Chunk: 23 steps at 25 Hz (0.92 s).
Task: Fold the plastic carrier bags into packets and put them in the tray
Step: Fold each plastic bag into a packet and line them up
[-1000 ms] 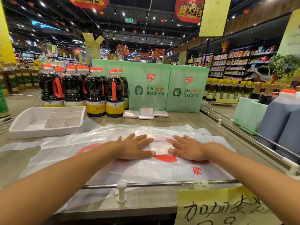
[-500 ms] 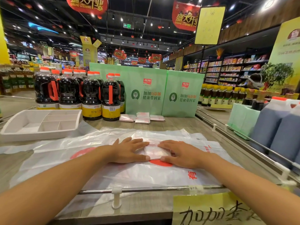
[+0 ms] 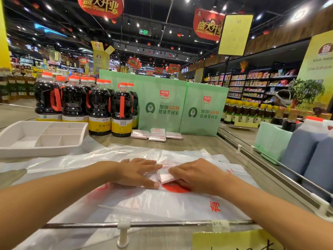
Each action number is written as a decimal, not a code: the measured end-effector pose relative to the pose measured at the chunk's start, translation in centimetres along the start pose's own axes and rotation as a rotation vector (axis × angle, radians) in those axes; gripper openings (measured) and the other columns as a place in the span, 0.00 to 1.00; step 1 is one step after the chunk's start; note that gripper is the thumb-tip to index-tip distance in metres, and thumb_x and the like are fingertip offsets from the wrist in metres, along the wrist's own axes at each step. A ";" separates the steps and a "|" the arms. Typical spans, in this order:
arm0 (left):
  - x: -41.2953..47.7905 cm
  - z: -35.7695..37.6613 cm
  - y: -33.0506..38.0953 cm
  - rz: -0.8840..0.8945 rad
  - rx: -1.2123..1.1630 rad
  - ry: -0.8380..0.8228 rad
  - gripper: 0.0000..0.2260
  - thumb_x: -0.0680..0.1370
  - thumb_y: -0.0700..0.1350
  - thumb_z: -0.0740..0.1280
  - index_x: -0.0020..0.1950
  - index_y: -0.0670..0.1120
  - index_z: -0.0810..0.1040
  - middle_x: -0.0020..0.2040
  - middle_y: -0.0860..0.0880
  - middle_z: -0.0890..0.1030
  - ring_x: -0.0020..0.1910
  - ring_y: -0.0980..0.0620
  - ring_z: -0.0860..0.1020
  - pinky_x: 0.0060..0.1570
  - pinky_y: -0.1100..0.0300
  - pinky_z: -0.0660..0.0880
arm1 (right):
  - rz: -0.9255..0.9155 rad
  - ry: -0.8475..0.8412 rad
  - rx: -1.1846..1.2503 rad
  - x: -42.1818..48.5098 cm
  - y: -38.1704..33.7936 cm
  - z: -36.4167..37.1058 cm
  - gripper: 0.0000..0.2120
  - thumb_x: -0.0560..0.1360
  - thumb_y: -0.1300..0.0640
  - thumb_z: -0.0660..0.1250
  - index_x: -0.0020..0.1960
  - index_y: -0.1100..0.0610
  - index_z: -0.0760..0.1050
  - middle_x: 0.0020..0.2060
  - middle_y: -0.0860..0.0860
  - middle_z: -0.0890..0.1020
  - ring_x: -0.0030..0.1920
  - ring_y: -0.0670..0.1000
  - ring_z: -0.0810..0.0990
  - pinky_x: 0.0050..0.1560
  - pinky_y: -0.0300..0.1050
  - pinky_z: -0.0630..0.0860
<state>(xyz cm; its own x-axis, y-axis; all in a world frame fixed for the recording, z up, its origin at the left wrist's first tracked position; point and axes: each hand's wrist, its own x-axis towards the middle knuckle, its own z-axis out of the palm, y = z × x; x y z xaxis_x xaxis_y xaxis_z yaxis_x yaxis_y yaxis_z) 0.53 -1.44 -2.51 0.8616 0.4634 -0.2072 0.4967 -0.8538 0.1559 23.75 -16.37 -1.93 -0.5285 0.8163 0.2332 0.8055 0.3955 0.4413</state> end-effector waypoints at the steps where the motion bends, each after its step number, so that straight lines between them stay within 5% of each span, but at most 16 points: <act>1: -0.2 0.0 0.0 0.006 -0.003 0.005 0.40 0.72 0.79 0.55 0.80 0.69 0.45 0.83 0.62 0.46 0.82 0.53 0.44 0.78 0.38 0.44 | -0.024 0.005 -0.035 0.2 0.2 0.3 0.09 0.83 0.46 0.61 0.55 0.51 0.72 0.46 0.47 0.84 0.41 0.54 0.83 0.34 0.47 0.76; 4: -0.3 0.2 -0.5 -0.006 0.021 0.035 0.38 0.76 0.76 0.55 0.82 0.65 0.45 0.83 0.61 0.45 0.82 0.54 0.43 0.78 0.39 0.41 | -0.012 0.035 -0.062 0.4 2.3 0.5 0.07 0.82 0.51 0.63 0.58 0.52 0.74 0.48 0.47 0.84 0.41 0.52 0.83 0.32 0.49 0.80; 7: -0.4 0.5 -1.0 -0.004 0.006 0.056 0.38 0.75 0.76 0.54 0.81 0.67 0.46 0.82 0.63 0.43 0.82 0.55 0.40 0.79 0.43 0.41 | 0.023 0.282 -0.075 0.5 6.2 0.4 0.08 0.83 0.57 0.61 0.56 0.54 0.79 0.47 0.47 0.86 0.40 0.48 0.85 0.28 0.44 0.80; 14: 0.4 0.6 -0.9 0.020 -0.110 0.027 0.41 0.72 0.80 0.56 0.80 0.70 0.43 0.78 0.71 0.36 0.79 0.60 0.34 0.80 0.53 0.45 | 0.173 0.482 -0.213 4.3 14.9 4.4 0.13 0.77 0.61 0.72 0.61 0.56 0.82 0.56 0.50 0.86 0.53 0.48 0.86 0.38 0.46 0.85; 18: 0.4 0.4 -1.2 0.013 -0.130 0.013 0.40 0.70 0.82 0.54 0.76 0.75 0.40 0.75 0.76 0.34 0.78 0.62 0.32 0.79 0.52 0.41 | 0.291 0.174 -0.257 7.2 17.4 8.9 0.17 0.76 0.60 0.73 0.64 0.51 0.79 0.57 0.47 0.86 0.53 0.48 0.86 0.35 0.44 0.83; 23: 0.6 0.4 -1.3 0.018 -0.155 0.019 0.40 0.67 0.83 0.53 0.75 0.77 0.40 0.72 0.79 0.33 0.77 0.63 0.31 0.78 0.50 0.35 | 0.442 -0.163 -0.097 9.2 17.0 12.0 0.14 0.83 0.51 0.58 0.66 0.45 0.74 0.62 0.47 0.83 0.56 0.57 0.83 0.48 0.51 0.81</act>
<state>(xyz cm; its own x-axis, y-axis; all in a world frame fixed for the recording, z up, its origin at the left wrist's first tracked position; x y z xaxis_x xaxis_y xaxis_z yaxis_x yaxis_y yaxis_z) 0.35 -0.20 -3.19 0.8716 0.4539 -0.1851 0.4901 -0.8159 0.3069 35.78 2.90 -2.66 -0.0855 0.9559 0.2810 0.9108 -0.0393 0.4111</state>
